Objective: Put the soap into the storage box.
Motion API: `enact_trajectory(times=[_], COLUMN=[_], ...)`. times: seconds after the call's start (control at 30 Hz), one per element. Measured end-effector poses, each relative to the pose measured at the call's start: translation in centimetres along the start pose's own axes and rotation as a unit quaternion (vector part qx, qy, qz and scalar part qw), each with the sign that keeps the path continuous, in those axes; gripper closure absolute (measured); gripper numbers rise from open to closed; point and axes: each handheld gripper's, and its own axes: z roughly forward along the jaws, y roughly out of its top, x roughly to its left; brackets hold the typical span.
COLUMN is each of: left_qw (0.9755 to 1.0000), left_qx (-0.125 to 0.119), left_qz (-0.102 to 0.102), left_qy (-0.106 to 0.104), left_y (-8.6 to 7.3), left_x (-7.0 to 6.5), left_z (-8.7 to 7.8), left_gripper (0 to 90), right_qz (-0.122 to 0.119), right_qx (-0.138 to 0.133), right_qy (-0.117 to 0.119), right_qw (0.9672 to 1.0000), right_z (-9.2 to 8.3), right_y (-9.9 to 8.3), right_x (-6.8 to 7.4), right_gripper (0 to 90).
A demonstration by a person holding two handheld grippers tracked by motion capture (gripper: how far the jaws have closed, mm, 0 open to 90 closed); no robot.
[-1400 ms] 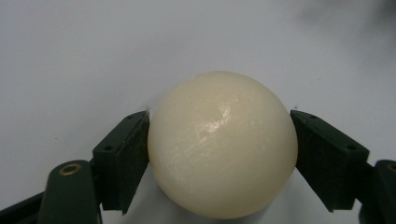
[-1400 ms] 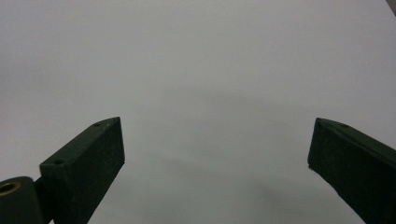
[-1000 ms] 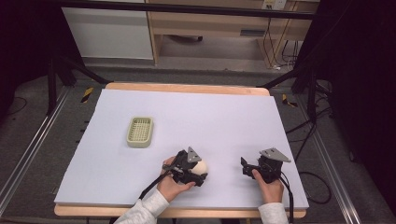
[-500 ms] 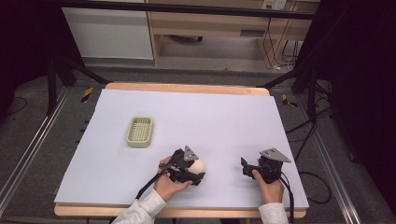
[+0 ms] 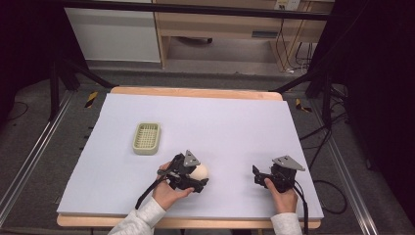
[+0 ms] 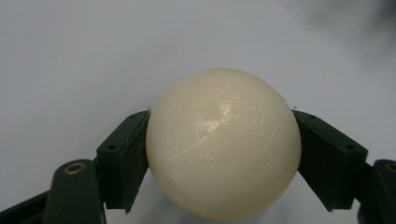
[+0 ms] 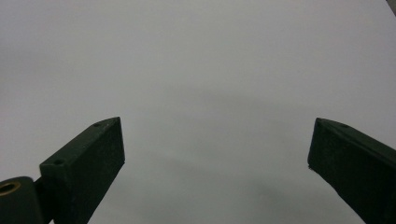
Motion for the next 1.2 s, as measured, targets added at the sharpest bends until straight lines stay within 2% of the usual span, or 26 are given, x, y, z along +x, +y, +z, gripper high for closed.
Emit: enact_trajectory(times=[0.63,1.2], left_qw=[0.9991,0.9977], left_qx=[-0.016,-0.023], left_qz=[-0.027,-0.043], left_qy=[0.029,0.048], left_y=[-0.5,-1.2], left_x=[3.5,6.0], left_z=[-3.8,-5.7], left_gripper=[23.8,23.8], right_qz=[0.0,-0.004], right_qx=[-0.002,0.002], right_qy=[-0.001,0.004], right_qw=[1.0,1.0], right_z=[0.0,0.0], right_y=[0.0,0.0], right_x=[0.0,0.2], right_gripper=[4.2,4.2])
